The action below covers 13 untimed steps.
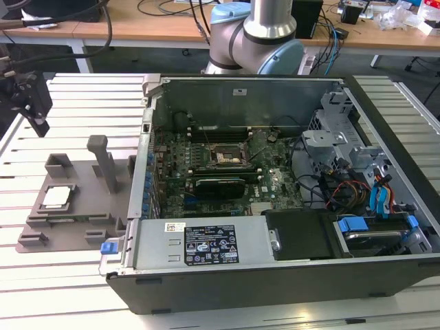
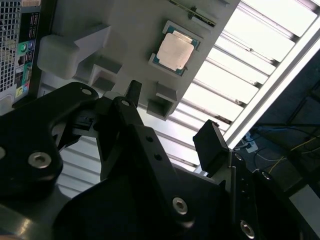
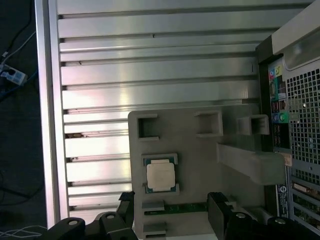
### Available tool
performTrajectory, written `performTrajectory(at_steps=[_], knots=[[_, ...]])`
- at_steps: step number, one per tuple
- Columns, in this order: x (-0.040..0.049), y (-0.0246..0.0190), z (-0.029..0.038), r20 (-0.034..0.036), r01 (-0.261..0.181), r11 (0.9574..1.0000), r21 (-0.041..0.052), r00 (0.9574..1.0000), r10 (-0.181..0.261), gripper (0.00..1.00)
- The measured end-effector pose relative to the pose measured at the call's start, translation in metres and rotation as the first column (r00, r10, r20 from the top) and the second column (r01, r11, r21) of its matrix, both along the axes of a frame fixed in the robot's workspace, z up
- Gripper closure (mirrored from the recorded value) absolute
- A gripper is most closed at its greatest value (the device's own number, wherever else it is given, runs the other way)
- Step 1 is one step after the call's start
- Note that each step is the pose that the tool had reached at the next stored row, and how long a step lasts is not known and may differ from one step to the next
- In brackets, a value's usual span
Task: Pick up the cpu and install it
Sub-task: 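Pick up the cpu and move it towards the insertion slot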
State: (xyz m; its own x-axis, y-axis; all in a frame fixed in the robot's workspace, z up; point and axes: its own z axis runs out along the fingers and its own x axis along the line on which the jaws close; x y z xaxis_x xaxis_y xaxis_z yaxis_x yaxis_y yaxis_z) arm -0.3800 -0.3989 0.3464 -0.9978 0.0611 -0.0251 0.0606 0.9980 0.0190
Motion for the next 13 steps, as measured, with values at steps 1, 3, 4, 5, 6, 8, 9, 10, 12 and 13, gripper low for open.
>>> performTrajectory(at_steps=[1,3,4,5,6,8,9,10,12,13], knots=[[0.0000,0.0000,-0.0004,-0.0001,0.000,1.0000,0.0000,1.0000,0.000,0.31],[0.0000,0.0000,-0.0018,-0.0001,0.000,1.0000,0.0000,1.0000,0.000,0.31],[0.0000,0.0000,-0.0022,-0.0001,0.000,1.0000,0.0000,1.0000,0.000,0.31],[0.0000,0.0000,-0.0027,-0.0001,0.000,1.0000,0.0000,1.0000,0.000,0.31],[0.0000,0.0000,-0.0032,-0.0001,0.000,1.0000,0.0000,1.0000,0.000,0.31],[0.0000,0.0000,-0.0043,0.0000,0.000,1.0000,0.0000,1.0000,0.000,0.31],[0.0000,0.0000,-0.0048,-0.0001,0.000,1.0000,0.0000,1.0000,0.000,0.31],[0.0000,0.0000,-0.0051,-0.0001,0.000,1.0000,0.0000,1.0000,0.000,0.31],[0.0000,0.0000,-0.0064,-0.0001,0.000,1.0000,0.0000,1.0000,0.000,0.31],[0.0000,0.0000,-0.0069,-0.0001,0.000,1.0000,-0.0001,1.0000,0.000,0.31]])
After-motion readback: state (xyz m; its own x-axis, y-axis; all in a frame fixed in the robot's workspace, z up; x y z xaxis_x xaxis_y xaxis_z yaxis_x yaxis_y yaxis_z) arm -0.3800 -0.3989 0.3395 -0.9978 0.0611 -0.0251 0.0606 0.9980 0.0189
